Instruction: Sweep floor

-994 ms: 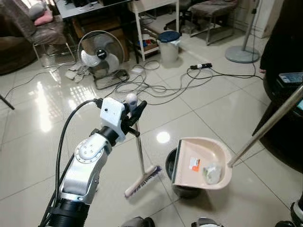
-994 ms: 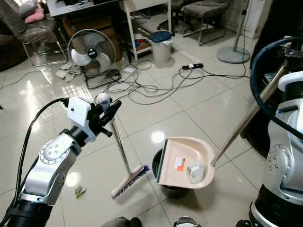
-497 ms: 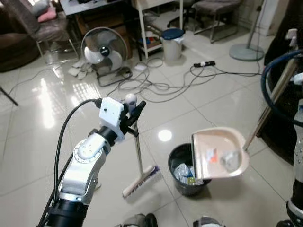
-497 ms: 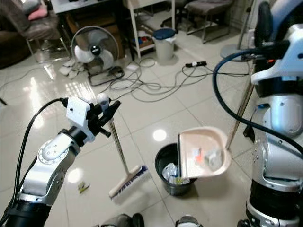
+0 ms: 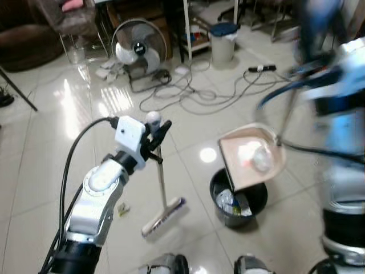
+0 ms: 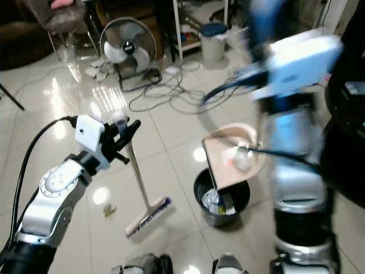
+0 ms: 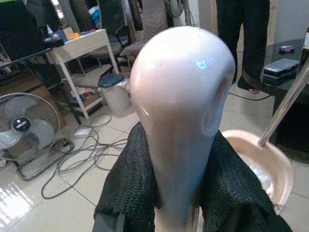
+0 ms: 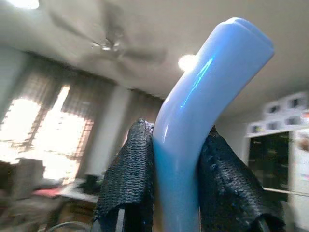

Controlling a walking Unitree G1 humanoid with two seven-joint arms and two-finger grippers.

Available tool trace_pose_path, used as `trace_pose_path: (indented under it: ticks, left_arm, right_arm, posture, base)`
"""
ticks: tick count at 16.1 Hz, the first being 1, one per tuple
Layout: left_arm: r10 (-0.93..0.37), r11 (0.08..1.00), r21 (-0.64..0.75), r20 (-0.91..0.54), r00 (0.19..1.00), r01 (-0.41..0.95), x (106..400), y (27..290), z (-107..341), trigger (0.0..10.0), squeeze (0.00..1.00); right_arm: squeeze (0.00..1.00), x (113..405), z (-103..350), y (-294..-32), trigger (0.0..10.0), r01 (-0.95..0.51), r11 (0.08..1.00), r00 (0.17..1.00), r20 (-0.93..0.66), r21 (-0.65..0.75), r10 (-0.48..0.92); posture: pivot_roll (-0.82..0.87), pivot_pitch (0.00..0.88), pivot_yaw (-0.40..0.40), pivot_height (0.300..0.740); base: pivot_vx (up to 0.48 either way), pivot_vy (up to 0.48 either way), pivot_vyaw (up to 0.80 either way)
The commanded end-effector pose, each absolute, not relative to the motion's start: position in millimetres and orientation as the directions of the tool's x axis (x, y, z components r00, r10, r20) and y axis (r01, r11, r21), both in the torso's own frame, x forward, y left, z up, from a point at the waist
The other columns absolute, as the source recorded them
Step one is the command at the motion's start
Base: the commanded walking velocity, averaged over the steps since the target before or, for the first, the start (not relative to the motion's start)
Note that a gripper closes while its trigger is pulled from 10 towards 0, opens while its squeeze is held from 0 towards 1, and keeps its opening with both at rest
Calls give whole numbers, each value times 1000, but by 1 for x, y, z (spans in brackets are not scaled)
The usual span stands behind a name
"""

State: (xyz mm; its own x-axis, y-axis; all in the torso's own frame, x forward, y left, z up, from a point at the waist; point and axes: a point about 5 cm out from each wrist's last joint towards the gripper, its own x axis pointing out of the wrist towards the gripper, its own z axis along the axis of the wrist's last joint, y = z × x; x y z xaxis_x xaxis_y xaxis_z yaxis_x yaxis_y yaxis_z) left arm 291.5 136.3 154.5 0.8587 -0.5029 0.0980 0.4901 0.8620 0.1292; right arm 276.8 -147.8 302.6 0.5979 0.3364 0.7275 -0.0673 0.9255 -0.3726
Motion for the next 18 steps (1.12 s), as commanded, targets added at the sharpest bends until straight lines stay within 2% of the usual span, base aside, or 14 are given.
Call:
trace_pose_path:
  ticks: [1,10,13,18]
  left_arm:
    - [-497,864,160,131,858,477,291,139,165,10000,0]
    - [-503,860,168,126,855,481,291,141,166,10000,0]
    - [-506,858,172,124,854,483,292,140,166,10000,0]
    - [-509,856,175,121,852,486,291,139,164,10000,0]
  right_arm:
    - [0,272,307,-139,10000,-69,909,543,749,-411,380]
    - [0,272,296,-126,10000,-88,856,530,704,-510,473]
    - [0,270,289,-108,10000,-128,789,501,648,-601,574]
    - [0,263,273,-89,10000,-205,735,484,586,-647,650]
  posture:
    - [-23,127,161,740]
    - [-18,120,165,740]
    - [-20,112,160,740]
    - [-25,106,157,740]
  base:
    - [0,0,0]
    - [0,0,0]
    - [0,0,0]
    - [0,0,0]
